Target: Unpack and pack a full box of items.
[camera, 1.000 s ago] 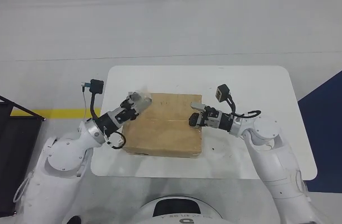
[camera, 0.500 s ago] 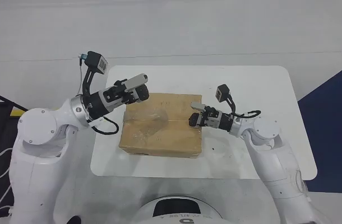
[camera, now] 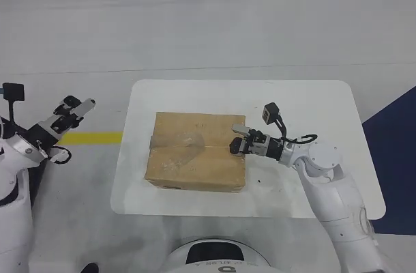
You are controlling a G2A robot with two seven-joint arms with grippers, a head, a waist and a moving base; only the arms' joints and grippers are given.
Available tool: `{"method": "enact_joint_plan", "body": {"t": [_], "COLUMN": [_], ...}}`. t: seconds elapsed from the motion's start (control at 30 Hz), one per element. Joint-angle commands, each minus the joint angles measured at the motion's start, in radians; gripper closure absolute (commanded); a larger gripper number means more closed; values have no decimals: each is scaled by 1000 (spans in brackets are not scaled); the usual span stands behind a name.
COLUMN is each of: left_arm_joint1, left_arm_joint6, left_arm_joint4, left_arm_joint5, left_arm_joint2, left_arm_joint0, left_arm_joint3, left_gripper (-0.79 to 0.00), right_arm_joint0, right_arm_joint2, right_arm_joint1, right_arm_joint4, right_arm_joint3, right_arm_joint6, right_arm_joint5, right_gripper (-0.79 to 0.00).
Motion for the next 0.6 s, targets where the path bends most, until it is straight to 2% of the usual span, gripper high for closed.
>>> {"method": "enact_joint_plan", "body": {"t": [0.0, 0.1, 0.23, 0.57], "left_arm_joint1": [-2, -6, -9, -4], "left_arm_joint6": [70, 146, 187, 173], "left_arm_joint4": [129, 236, 351, 440], "left_arm_joint5": [-70, -102, -142, -193], "left_arm_joint2": [23, 80, 162, 261], "left_arm_joint0": [32, 45, 31, -4], "left_arm_joint3": [43, 103, 165, 175], "left_gripper": [-785, -785, -785, -785], "right_arm_joint0": [0, 0, 0, 0], "right_arm_joint2": [0, 0, 0, 0], "right_arm_joint1": [0, 0, 0, 0], "right_arm_joint4": [0, 0, 0, 0], "right_arm_joint3": [0, 0, 0, 0], "right_arm_joint6": [0, 0, 0, 0], "right_arm_joint5": [0, 0, 0, 0], "right_gripper": [-785, -785, -785, -785]}}
